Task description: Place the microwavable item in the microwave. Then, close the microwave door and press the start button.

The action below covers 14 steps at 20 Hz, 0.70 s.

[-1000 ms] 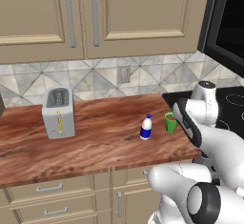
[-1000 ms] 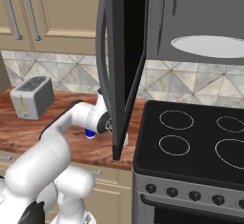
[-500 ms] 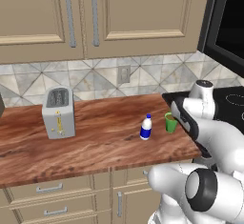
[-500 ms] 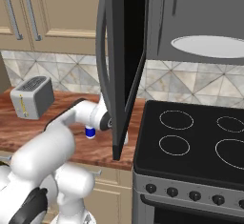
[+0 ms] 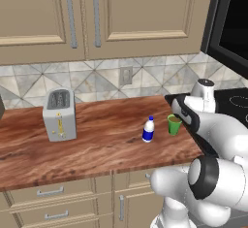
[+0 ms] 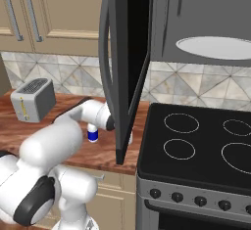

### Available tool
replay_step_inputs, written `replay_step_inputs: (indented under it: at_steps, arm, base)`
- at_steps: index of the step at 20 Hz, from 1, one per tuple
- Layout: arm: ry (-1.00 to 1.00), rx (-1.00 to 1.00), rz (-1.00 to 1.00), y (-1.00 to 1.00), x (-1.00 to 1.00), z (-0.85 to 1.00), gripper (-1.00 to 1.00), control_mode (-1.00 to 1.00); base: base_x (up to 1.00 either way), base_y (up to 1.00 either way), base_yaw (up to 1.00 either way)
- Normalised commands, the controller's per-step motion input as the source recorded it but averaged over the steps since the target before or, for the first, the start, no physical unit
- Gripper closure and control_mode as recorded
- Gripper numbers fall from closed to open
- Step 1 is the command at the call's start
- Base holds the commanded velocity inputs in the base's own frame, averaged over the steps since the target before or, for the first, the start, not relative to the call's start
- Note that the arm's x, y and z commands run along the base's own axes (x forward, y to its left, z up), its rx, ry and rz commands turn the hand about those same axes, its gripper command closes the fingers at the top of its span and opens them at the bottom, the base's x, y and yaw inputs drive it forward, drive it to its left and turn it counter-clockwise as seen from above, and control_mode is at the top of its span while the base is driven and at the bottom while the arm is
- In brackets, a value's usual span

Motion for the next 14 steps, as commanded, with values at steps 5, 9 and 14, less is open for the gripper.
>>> replay_step_inputs:
  at_steps: [5, 9, 14]
  arm:
    - [-0.06, 0.03, -0.01, 0.0, 0.14, 0.0, -1.0, -1.0]
    - [-0.03, 0.0, 0.0, 0.0, 0.13, 0.0, -1.0, -1.0]
    - [-0.04, 0.01, 0.0, 0.0, 0.14, 0.0, -1.0, -1.0]
  base:
    - [0.0, 0.0, 0.0]
    - [0.0, 0.0, 0.0]
    - [0.0, 0.0, 0.0]
